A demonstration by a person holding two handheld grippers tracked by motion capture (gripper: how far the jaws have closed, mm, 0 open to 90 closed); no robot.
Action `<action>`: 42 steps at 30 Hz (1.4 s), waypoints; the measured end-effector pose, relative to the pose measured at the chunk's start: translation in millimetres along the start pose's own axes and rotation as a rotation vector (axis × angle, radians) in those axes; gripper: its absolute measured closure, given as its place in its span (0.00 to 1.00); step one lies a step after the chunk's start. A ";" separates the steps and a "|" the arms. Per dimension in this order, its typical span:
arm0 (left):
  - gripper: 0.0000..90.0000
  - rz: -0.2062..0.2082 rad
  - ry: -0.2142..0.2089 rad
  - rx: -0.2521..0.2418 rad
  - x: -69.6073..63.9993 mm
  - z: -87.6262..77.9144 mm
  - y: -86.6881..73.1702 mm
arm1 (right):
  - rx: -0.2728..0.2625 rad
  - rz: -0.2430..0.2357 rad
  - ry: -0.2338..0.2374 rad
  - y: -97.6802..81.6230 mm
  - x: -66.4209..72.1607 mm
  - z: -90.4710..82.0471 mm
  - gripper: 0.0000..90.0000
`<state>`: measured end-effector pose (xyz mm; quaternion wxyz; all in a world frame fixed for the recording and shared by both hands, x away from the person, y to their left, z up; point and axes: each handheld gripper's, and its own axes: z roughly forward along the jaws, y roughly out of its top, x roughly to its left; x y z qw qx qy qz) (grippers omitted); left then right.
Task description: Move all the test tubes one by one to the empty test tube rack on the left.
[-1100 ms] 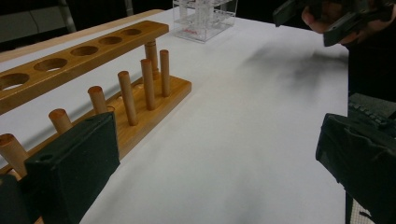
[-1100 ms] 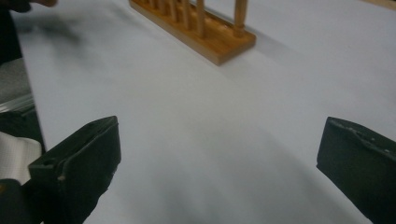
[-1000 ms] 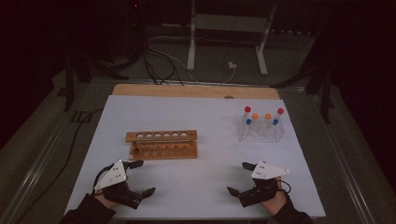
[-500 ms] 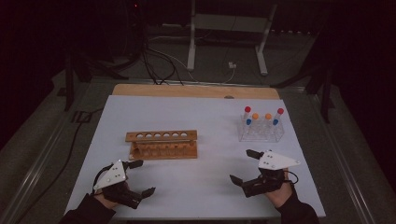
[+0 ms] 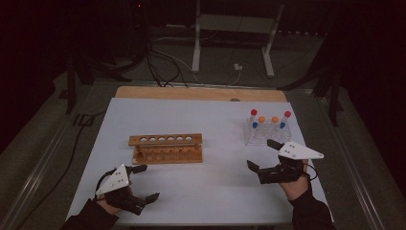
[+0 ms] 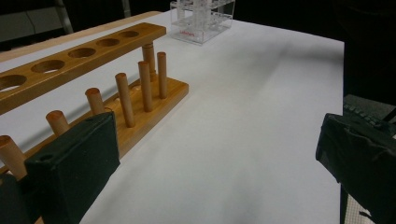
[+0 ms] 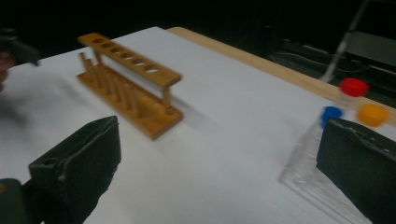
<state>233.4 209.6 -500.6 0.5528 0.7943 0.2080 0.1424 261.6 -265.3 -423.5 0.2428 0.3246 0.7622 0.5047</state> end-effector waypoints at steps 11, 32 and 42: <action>0.00 0.003 -0.001 -0.002 -0.2 -0.4 0.2 | -0.023 0.056 -0.173 5.2 -32.1 0.5 0.00; 0.00 -0.012 0.007 -0.011 1.1 -1.5 0.3 | 0.039 0.204 -0.414 -14.2 -96.7 12.8 0.09; 0.00 -0.009 0.006 -0.010 0.9 -0.9 0.1 | 0.152 0.261 -0.439 -23.7 -109.7 27.7 0.41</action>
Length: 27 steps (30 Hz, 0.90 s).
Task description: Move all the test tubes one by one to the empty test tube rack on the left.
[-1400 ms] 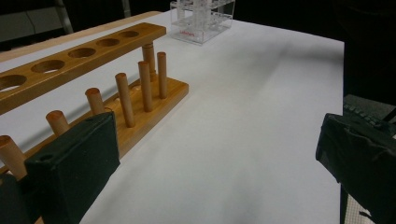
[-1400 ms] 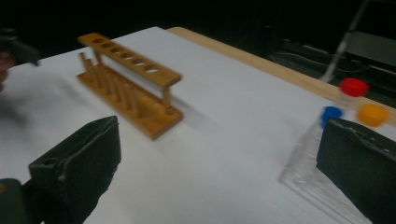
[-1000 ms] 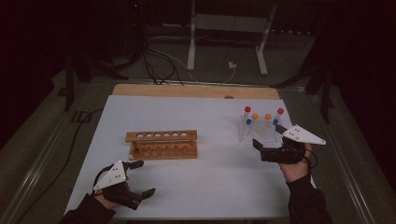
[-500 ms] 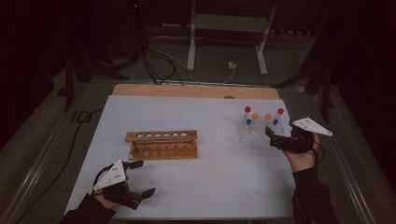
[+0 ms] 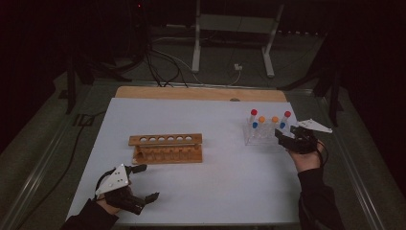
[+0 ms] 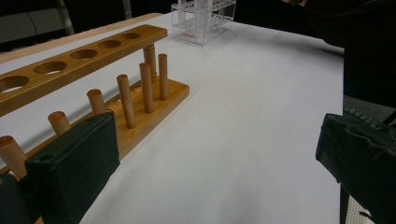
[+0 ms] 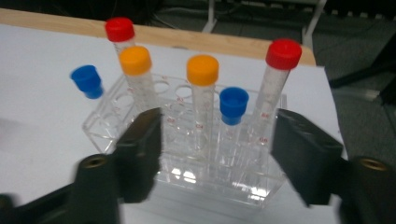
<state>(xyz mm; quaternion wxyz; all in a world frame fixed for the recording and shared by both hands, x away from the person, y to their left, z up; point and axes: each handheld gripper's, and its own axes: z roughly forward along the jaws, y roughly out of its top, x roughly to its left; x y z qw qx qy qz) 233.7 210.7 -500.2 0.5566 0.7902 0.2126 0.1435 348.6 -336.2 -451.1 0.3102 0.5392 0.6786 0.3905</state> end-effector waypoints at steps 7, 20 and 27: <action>0.00 0.001 -0.002 0.002 -0.2 0.1 0.0 | 0.050 0.029 -0.021 0.1 -4.5 11.4 0.55; 0.00 -0.002 -0.003 0.000 0.2 -0.1 -0.1 | 0.104 0.019 -0.060 0.2 -2.3 28.1 0.74; 0.00 0.000 -0.005 0.003 0.2 0.1 -0.2 | 0.115 0.025 -0.079 0.2 -3.7 33.8 0.83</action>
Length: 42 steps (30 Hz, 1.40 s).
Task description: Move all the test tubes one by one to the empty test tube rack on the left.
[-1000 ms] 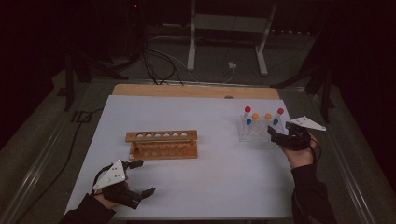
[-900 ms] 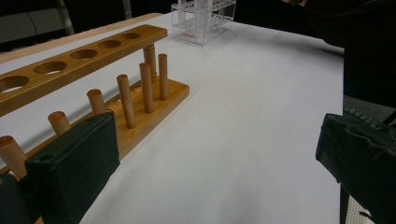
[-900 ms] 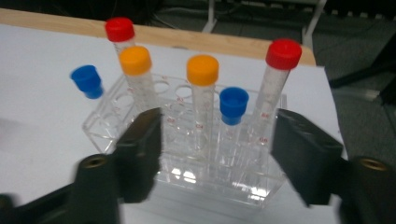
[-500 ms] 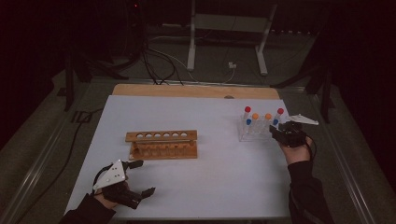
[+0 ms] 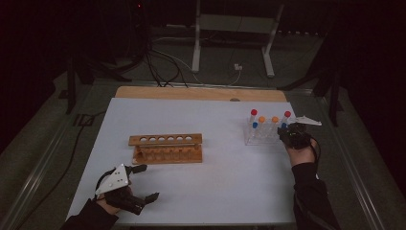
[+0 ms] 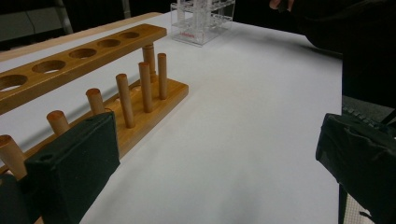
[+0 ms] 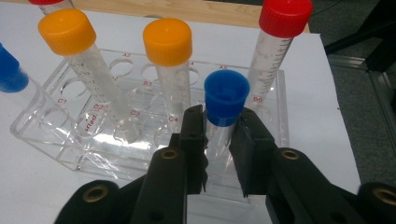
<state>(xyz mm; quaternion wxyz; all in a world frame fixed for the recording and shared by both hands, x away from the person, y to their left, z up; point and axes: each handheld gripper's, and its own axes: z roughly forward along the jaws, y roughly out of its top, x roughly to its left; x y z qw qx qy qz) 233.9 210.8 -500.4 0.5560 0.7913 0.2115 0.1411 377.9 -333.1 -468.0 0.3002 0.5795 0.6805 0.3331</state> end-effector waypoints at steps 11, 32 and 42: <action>0.00 0.001 -0.001 0.002 -0.1 0.0 -0.1 | -0.032 -0.038 -0.016 2.9 4.9 -4.6 0.85; 0.00 0.005 0.001 0.005 -1.2 0.4 1.4 | -0.170 -0.124 0.007 26.8 21.1 -58.7 0.85; 0.01 -0.039 -0.008 0.033 -2.1 3.5 6.8 | -0.152 -0.205 0.149 19.6 54.8 -74.6 0.85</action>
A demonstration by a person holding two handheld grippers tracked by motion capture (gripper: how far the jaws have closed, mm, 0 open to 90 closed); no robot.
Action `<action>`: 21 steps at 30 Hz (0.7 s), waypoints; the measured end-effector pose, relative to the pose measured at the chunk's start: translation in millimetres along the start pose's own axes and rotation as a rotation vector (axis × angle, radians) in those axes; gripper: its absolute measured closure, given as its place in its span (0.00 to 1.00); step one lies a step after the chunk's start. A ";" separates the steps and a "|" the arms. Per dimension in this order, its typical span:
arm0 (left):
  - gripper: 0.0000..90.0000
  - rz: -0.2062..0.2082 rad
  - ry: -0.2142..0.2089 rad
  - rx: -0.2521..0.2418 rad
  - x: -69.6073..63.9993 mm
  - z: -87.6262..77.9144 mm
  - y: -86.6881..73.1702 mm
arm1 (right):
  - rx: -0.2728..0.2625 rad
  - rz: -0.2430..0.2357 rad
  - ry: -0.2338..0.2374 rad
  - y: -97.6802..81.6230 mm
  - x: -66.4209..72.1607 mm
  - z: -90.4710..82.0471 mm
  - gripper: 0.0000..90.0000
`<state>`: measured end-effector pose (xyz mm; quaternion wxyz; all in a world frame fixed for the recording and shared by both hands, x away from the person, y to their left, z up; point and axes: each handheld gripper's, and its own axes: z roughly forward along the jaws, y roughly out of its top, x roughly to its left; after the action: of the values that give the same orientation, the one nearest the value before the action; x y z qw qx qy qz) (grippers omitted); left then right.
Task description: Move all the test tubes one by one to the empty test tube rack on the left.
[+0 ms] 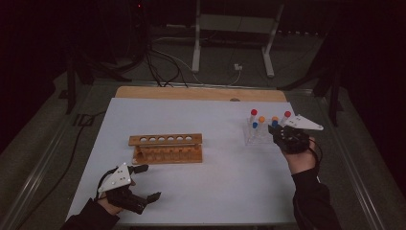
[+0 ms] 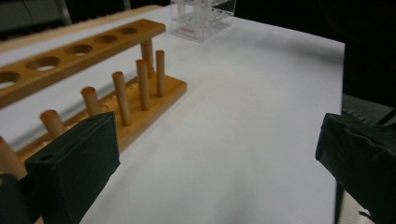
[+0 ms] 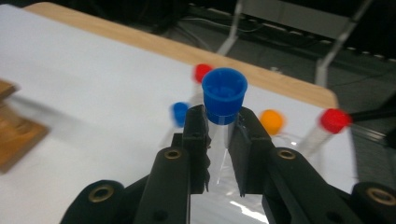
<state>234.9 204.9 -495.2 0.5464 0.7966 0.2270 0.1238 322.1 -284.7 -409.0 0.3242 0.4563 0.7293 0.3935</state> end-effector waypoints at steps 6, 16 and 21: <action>0.01 -0.015 -0.025 -0.001 -4.5 1.3 10.0 | 0.021 -0.036 0.085 -9.2 21.8 -3.5 0.85; 0.01 -0.026 -0.108 0.078 -3.1 17.8 25.3 | 0.060 -0.102 0.229 -25.5 66.1 -4.6 0.85; 0.01 -0.024 -0.113 0.084 -3.0 28.0 34.2 | 0.066 -0.130 0.294 -27.2 84.5 -5.2 0.85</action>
<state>252.5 170.4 -473.7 0.5259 0.8218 0.2102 0.0623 275.1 -215.8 -439.7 0.2236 0.3560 0.8093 0.4103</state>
